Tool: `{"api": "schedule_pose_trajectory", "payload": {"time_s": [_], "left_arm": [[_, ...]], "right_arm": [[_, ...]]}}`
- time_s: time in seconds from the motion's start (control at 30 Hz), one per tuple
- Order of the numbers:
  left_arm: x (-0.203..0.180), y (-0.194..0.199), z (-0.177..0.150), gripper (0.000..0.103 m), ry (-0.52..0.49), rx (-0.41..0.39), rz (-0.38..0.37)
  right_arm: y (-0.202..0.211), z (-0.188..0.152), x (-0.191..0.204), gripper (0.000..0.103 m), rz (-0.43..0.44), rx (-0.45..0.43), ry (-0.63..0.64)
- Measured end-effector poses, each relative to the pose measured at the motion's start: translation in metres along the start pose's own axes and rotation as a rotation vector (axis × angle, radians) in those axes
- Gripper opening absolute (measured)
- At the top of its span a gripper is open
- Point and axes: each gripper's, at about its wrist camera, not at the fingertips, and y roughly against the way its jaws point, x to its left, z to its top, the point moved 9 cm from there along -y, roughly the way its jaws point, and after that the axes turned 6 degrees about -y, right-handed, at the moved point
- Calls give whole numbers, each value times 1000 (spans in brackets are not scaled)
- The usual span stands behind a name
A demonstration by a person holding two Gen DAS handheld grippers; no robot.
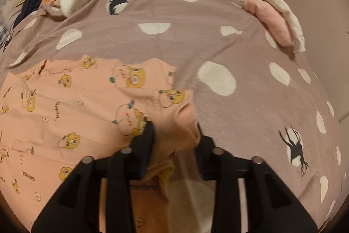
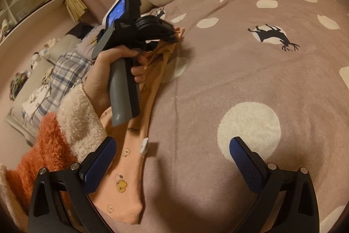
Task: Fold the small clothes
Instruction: 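Lower the sleeve onto the shirt and open the left gripper, then withdraw the left gripper from the folded shirt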
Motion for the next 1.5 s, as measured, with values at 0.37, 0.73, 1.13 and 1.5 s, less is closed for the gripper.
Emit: {"api": "schedule_pose_trajectory", "payload": {"time_s": [0.37,0.73,1.13,1.5], "left_arm": [[-35,35,7,73,-82,-39,-186],[5,100,3,101,-41,-47,-221],[123,175,-62,103,-19,-32,-88],[244,212,-182,103,170,34,16]], "right_arm": [[-4,0,4,102,-13,21,39],[-15,-13,13,102,-57,65,69],[-29,-29,42,102,-62,107,125],[-45,-46,61,102,-112,162,201]]}}
